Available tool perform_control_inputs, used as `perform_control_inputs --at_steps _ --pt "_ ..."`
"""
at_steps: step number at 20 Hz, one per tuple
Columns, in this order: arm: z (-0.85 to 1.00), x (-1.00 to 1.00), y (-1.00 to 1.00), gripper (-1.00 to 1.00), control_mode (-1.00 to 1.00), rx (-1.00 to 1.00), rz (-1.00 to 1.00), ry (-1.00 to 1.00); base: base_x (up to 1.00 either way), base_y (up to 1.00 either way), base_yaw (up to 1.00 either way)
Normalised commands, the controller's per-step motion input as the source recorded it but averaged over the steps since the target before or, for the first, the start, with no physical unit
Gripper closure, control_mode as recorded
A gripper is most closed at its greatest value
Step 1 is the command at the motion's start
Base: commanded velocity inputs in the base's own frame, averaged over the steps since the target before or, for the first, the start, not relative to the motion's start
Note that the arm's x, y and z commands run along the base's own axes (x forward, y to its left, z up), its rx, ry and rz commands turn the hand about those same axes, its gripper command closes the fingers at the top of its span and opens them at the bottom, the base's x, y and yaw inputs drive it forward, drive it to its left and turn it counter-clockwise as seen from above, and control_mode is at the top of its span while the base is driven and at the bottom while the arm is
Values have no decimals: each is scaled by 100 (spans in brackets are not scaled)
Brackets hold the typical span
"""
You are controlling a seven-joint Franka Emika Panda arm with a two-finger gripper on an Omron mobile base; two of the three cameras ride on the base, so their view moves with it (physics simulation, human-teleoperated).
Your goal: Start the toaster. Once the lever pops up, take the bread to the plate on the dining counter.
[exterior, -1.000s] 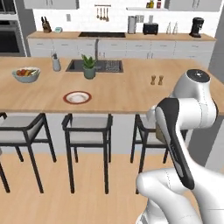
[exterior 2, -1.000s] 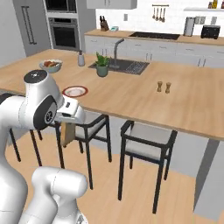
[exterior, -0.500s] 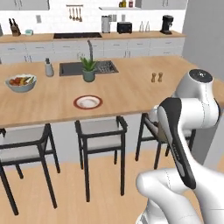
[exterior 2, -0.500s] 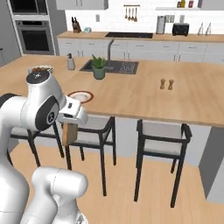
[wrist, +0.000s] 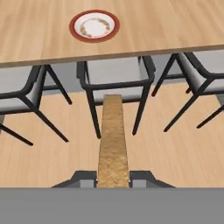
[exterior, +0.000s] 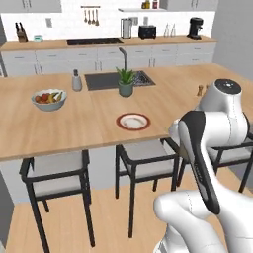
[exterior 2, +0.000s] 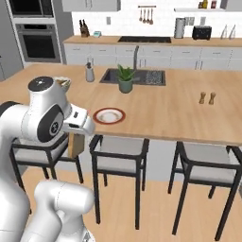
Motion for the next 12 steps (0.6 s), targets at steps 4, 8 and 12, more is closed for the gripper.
perform_control_inputs --at_steps 4,8,12 --pt "0 0 0 100 100 0 0 0 71 56 0" --pt "0 0 0 100 100 0 0 0 69 74 0" --pt "0 0 0 100 100 0 0 0 61 48 0"
